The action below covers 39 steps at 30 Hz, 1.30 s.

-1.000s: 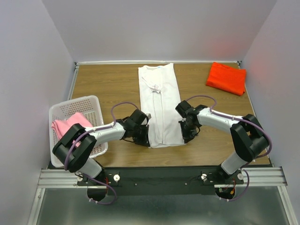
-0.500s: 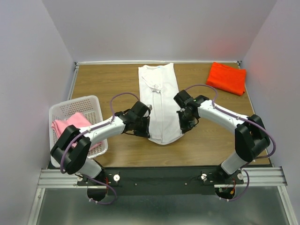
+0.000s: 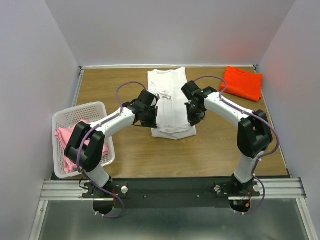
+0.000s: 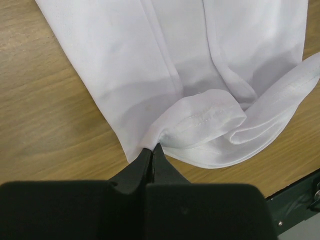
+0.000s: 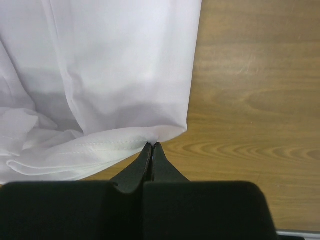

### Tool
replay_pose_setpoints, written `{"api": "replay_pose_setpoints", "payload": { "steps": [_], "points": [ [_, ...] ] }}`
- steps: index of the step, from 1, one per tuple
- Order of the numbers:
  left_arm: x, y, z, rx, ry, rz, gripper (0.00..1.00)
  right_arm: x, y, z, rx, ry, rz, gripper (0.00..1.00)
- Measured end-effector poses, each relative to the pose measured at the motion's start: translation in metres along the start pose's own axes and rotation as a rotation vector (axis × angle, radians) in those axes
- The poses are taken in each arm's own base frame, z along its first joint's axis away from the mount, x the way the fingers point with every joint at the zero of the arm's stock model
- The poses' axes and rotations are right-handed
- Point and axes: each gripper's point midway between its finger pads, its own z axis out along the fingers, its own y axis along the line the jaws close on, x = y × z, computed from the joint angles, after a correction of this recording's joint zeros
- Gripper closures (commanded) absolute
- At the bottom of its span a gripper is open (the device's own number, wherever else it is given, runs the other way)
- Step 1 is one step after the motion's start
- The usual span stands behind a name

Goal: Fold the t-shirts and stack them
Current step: Fold the tshirt

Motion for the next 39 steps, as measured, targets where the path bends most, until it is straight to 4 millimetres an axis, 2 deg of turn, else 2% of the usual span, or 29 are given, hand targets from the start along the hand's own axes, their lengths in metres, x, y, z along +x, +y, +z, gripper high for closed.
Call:
{"api": "replay_pose_setpoints", "payload": {
  "steps": [10, 23, 34, 39],
  "points": [
    [-0.036, 0.022, 0.019, -0.032, -0.006, 0.010, 1.00, -0.053, -0.001, 0.014, 0.025, -0.051, -0.014, 1.00],
    [-0.104, 0.043, 0.044, -0.048, -0.046, 0.036, 1.00, -0.132, -0.015, 0.035, 0.034, -0.130, 0.001, 1.00],
    [-0.157, 0.060, 0.055, -0.040, -0.098, 0.028, 1.00, -0.175, -0.021, 0.056, 0.038, -0.170, -0.027, 0.99],
    [-0.170, 0.065, 0.059, -0.019, -0.112, 0.019, 1.00, -0.189, -0.026, 0.057, 0.037, -0.195, -0.020, 1.00]
  ]
}}
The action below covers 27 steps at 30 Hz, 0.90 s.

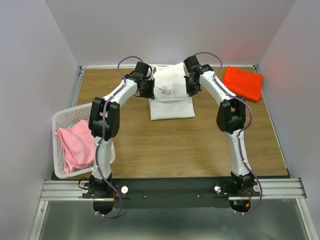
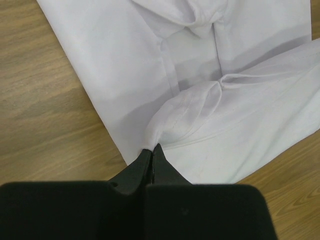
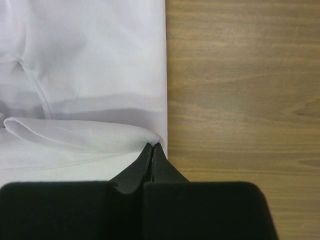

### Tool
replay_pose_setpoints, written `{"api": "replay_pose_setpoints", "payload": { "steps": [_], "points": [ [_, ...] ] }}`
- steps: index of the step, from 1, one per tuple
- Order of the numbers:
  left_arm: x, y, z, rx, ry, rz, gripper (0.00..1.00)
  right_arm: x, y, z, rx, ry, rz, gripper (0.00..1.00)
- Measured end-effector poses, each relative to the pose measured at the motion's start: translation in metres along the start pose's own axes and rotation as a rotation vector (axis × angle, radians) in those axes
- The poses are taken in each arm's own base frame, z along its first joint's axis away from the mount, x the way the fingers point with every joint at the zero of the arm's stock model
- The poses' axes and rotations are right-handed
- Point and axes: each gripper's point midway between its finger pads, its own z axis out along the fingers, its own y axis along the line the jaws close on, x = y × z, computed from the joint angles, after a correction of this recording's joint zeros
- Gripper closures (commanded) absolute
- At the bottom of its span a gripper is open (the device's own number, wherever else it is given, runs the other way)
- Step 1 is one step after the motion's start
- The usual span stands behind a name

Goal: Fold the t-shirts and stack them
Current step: Fold the tshirt

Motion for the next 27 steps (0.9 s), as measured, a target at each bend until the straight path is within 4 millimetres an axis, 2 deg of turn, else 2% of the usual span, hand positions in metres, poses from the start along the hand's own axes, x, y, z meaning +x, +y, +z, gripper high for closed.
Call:
{"api": "replay_pose_setpoints", "payload": {
  "steps": [7, 13, 21, 22, 23, 24, 25, 26, 27],
  "points": [
    [-0.009, 0.008, 0.002, 0.028, -0.011, -0.022, 1.00, -0.026, -0.007, 0.003, -0.032, -0.053, 0.035, 1.00],
    [-0.024, 0.015, 0.006, 0.060, -0.040, -0.035, 1.00, -0.035, -0.006, 0.014, -0.069, -0.066, 0.050, 1.00],
    [-0.036, 0.027, 0.024, 0.111, -0.064, -0.071, 1.00, -0.046, 0.003, 0.030, -0.112, -0.096, 0.053, 1.00],
    [-0.037, 0.029, 0.027, 0.116, -0.066, -0.075, 0.97, -0.048, 0.004, 0.030, -0.115, -0.102, 0.054, 0.98],
    [-0.038, 0.032, 0.029, 0.119, -0.068, -0.080, 0.81, -0.052, 0.004, 0.030, -0.118, -0.114, 0.056, 0.94],
    [-0.038, 0.034, 0.031, 0.122, -0.071, -0.082, 0.72, -0.055, 0.003, 0.029, -0.120, -0.124, 0.058, 0.89],
    [-0.039, 0.036, 0.033, 0.125, -0.073, -0.086, 0.58, -0.058, 0.003, 0.028, -0.123, -0.133, 0.061, 0.69],
    [-0.039, 0.038, 0.034, 0.126, -0.073, -0.096, 0.55, -0.060, 0.003, 0.028, -0.124, -0.140, 0.061, 0.56],
    [-0.041, 0.040, 0.034, 0.127, -0.078, -0.103, 0.51, -0.063, 0.003, 0.027, -0.127, -0.151, 0.062, 0.39]
  ]
}}
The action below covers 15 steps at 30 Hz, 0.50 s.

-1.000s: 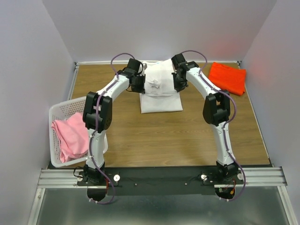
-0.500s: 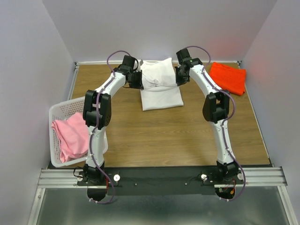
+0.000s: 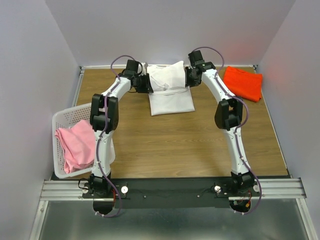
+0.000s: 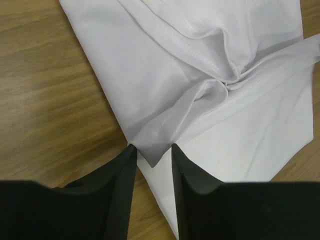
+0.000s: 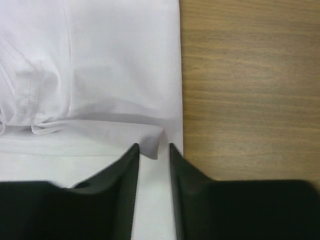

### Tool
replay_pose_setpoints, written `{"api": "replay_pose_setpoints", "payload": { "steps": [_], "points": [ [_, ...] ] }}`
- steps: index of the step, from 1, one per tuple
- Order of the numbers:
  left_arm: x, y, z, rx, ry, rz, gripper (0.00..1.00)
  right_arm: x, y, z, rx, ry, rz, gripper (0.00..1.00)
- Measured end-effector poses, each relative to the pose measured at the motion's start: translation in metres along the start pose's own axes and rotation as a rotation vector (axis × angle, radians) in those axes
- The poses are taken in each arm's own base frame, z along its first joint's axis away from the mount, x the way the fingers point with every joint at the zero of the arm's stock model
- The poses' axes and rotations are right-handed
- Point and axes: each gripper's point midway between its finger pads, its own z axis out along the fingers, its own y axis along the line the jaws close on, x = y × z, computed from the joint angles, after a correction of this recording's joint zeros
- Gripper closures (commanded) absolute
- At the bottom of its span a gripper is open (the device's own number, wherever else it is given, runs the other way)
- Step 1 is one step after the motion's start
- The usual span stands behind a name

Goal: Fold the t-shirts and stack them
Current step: Fold the tshirt

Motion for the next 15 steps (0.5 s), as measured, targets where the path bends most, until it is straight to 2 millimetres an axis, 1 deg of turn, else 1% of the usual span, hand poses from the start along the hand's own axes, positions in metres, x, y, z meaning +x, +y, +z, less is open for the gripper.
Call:
{"api": "replay_pose_setpoints", "payload": {
  "steps": [1, 2, 3, 4, 7, 9, 11, 13, 15],
  "points": [
    [-0.001, 0.001, 0.000, 0.001, -0.003, 0.001, 0.50, -0.001, -0.001, 0.000, 0.000, -0.004, 0.003, 0.39],
    [-0.003, 0.003, -0.001, 0.000, -0.009, -0.001, 0.50, -0.004, -0.001, 0.000, -0.001, -0.012, 0.000, 0.32],
    [-0.004, 0.003, -0.001, 0.001, -0.014, -0.001, 0.46, -0.005, -0.001, 0.000, -0.001, -0.016, 0.003, 0.30],
    [-0.007, 0.004, -0.001, 0.001, -0.024, 0.000, 0.46, -0.005, -0.001, 0.000, -0.001, -0.020, 0.003, 0.28],
    [-0.006, 0.007, 0.000, 0.003, -0.033, 0.001, 0.46, 0.000, -0.003, 0.002, 0.003, -0.013, 0.000, 0.27],
    [0.002, 0.008, -0.001, 0.003, -0.024, -0.004, 0.46, 0.013, -0.007, 0.002, 0.010, 0.015, -0.002, 0.27],
    [0.014, 0.008, -0.004, 0.007, -0.006, -0.012, 0.46, 0.026, -0.010, 0.001, 0.017, 0.043, -0.002, 0.27],
    [0.026, 0.006, -0.008, 0.013, 0.014, -0.017, 0.46, 0.043, -0.014, -0.002, 0.027, 0.083, -0.002, 0.31],
    [0.035, 0.004, -0.009, 0.021, 0.025, -0.018, 0.46, 0.054, -0.017, -0.005, 0.032, 0.105, -0.002, 0.33]
  ]
}}
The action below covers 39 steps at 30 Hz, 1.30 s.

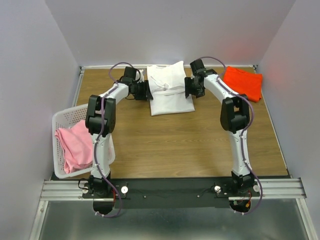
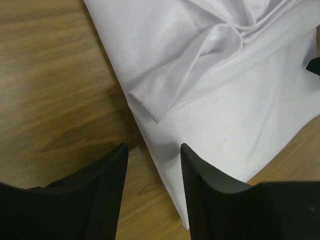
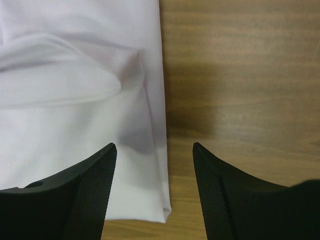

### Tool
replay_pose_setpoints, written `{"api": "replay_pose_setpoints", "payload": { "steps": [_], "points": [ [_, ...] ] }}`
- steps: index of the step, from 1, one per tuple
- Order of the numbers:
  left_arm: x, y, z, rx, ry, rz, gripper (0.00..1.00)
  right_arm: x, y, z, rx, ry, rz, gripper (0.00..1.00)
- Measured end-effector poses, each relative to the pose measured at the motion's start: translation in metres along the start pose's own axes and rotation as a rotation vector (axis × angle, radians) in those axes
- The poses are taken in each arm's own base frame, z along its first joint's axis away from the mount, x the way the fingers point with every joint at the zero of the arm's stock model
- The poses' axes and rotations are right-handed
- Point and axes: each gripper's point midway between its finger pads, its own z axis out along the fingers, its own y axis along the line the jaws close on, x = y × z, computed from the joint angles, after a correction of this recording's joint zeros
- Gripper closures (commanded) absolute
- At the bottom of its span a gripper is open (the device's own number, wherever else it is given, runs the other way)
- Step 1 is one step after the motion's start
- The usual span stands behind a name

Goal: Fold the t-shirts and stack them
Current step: Fold the tshirt

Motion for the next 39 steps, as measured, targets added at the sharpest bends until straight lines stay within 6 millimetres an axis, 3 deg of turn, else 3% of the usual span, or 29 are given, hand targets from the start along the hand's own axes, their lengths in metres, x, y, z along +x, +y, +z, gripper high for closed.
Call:
{"api": "replay_pose_setpoints", "payload": {
  "steps": [3, 7, 13, 18, 23, 31, 39],
  "points": [
    [0.016, -0.004, 0.000, 0.008, 0.024, 0.001, 0.46, 0.016, -0.004, -0.004, 0.006, 0.029, 0.002, 0.37],
    [0.027, -0.012, -0.001, 0.023, 0.033, 0.011, 0.47, 0.029, -0.005, -0.008, 0.001, 0.047, 0.013, 0.53],
    [0.034, -0.016, -0.001, 0.032, 0.028, 0.025, 0.52, 0.048, -0.002, -0.005, -0.031, 0.082, 0.027, 0.64],
    [0.047, -0.016, 0.000, 0.033, 0.042, 0.035, 0.83, 0.063, 0.000, -0.010, -0.053, 0.098, 0.039, 0.80],
    [0.065, -0.024, -0.003, 0.039, 0.062, 0.061, 0.96, 0.086, -0.002, -0.022, -0.066, 0.127, 0.060, 0.94],
    [0.121, -0.039, -0.030, 0.043, 0.127, 0.076, 1.00, 0.140, -0.006, -0.052, -0.059, 0.190, 0.074, 0.97],
    [0.187, -0.057, -0.064, 0.052, 0.201, 0.094, 1.00, 0.205, 0.003, -0.105, -0.077, 0.210, 0.079, 0.97]
  ]
}}
